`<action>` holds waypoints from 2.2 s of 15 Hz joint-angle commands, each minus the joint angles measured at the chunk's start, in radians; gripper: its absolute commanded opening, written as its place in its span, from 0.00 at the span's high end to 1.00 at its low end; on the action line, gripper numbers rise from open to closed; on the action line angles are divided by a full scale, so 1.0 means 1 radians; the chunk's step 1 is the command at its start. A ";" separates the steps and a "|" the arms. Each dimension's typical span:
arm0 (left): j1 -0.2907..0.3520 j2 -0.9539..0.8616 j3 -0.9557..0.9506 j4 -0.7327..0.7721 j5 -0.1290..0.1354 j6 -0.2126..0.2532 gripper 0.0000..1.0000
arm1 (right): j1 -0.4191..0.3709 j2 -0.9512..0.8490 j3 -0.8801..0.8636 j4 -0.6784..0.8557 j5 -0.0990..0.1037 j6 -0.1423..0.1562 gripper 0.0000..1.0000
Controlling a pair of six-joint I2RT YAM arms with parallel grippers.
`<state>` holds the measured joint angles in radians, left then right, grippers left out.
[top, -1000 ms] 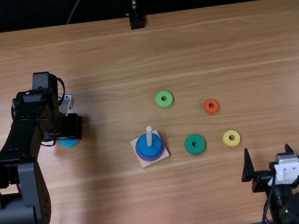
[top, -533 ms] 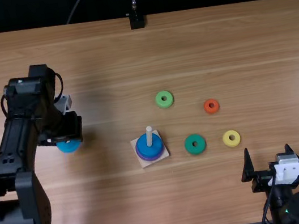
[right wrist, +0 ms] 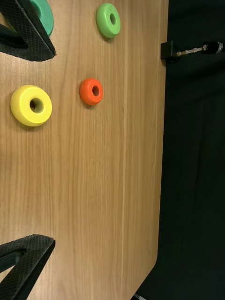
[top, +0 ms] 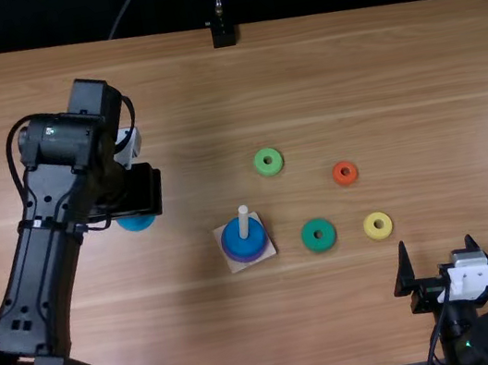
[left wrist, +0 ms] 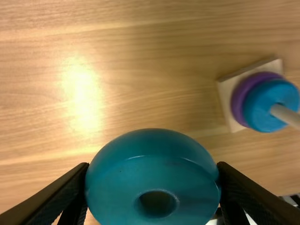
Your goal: Build the Hanoi tower: stack the rings onto the peg from bottom to top in this color order: purple, dark blue, light blue, dark green, light green, yellow, orange.
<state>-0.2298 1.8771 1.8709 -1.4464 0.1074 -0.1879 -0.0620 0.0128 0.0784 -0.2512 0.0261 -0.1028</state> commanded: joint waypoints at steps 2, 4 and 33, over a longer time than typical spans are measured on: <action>-0.055 -0.035 0.059 -0.023 -0.006 -0.090 1.00 | -0.007 -0.013 -0.063 -0.066 0.014 0.002 0.00; -0.102 -0.035 0.079 -0.058 -0.008 -0.142 1.00 | -0.007 -0.013 -0.063 -0.066 0.014 0.002 0.00; -0.391 0.037 0.114 0.125 -0.067 -0.315 1.00 | -0.007 -0.013 -0.063 -0.066 0.014 0.002 0.00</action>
<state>-0.6174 1.9018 1.9945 -1.3193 0.0448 -0.5014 -0.0616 0.0128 0.0784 -0.2512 0.0261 -0.1024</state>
